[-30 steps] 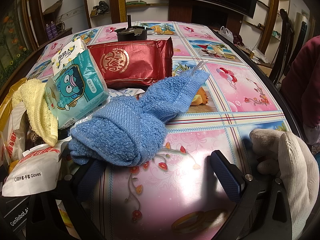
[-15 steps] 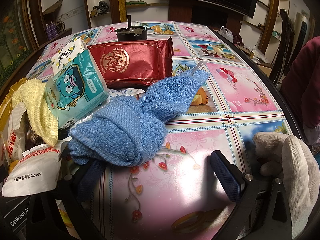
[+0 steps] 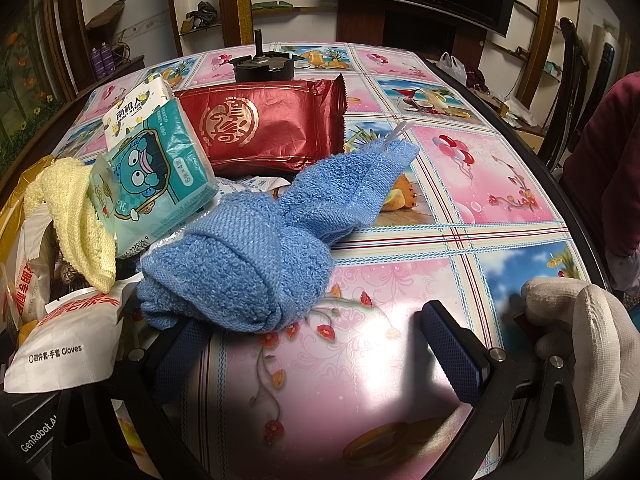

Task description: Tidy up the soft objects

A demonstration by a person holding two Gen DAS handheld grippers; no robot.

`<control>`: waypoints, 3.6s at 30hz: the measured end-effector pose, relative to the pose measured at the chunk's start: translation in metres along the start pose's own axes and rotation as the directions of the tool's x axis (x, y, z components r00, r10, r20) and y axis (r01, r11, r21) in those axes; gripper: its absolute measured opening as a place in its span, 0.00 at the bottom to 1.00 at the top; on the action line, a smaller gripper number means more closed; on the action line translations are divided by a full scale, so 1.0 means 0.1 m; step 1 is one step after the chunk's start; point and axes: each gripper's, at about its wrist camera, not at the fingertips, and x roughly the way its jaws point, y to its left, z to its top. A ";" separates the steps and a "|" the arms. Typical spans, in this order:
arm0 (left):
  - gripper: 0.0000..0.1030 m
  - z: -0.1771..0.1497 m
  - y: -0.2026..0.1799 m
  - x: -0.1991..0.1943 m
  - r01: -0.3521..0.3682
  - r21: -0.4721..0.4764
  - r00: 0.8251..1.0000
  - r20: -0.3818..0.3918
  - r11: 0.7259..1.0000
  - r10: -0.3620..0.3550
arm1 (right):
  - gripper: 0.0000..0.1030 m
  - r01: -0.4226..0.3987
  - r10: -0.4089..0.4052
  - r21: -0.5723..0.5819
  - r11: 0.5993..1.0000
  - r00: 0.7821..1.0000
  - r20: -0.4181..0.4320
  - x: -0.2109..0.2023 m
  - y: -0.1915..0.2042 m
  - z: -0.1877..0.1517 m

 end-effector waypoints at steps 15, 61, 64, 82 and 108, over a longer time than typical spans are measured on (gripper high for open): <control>1.00 0.00 -0.05 -0.02 -0.032 -0.039 0.999 0.000 0.999 0.032 | 1.00 0.000 0.000 0.000 1.000 1.000 0.000 0.00 0.00 0.00; 1.00 -0.06 -0.02 -0.06 0.063 0.082 0.997 -0.053 0.995 -0.059 | 1.00 -0.011 0.011 -0.016 1.000 1.000 0.002 0.01 0.02 0.02; 1.00 -0.06 -0.02 -0.06 0.062 0.081 0.997 -0.052 0.995 -0.058 | 1.00 -0.011 0.011 -0.015 1.000 1.000 0.002 0.02 0.02 0.03; 0.93 -0.13 0.13 -0.35 0.215 0.045 0.977 -0.011 0.976 -0.214 | 1.00 -0.076 0.061 -0.104 0.992 0.989 -0.138 -0.05 0.16 -0.05; 1.00 0.57 1.85 -3.59 0.184 0.107 0.694 0.689 0.977 -0.206 | 1.00 -0.326 0.391 -0.217 0.920 0.793 0.467 -3.14 0.09 0.78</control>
